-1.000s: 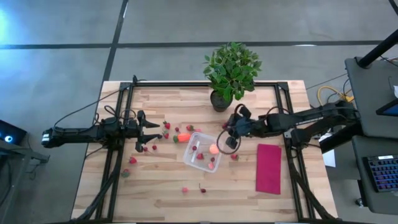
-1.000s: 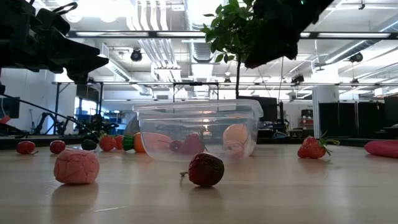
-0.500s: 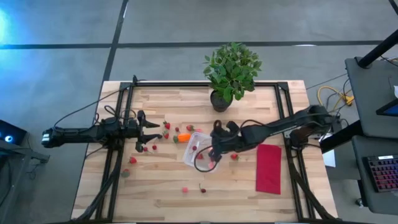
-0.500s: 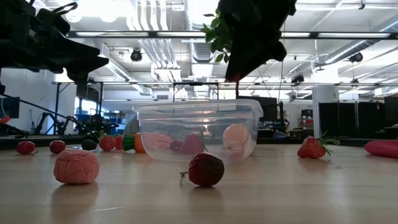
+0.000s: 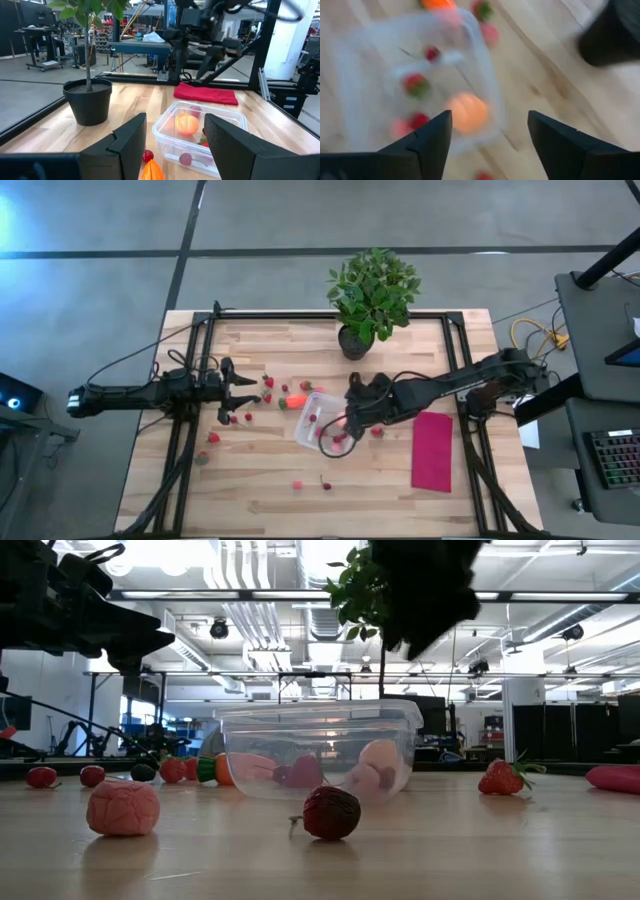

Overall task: Pick and placing Produce into tupperware
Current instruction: Put the red strawberry into the transparent bin

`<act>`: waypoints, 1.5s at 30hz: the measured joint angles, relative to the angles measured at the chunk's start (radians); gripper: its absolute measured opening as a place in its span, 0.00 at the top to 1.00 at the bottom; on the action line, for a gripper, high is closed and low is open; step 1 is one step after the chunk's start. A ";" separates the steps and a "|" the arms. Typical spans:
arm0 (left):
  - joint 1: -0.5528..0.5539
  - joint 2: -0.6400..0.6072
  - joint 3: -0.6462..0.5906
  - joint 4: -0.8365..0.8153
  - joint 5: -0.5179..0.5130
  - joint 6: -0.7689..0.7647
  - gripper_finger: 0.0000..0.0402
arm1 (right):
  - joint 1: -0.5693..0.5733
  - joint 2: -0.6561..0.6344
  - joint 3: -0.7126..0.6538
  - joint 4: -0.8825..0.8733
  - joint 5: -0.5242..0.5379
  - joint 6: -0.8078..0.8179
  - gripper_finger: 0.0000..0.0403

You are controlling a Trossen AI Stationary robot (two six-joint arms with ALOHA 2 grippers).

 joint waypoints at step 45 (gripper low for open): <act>0.000 -0.002 0.000 0.000 0.000 0.000 0.53 | 0.259 -0.094 -0.381 0.110 -0.103 0.109 0.42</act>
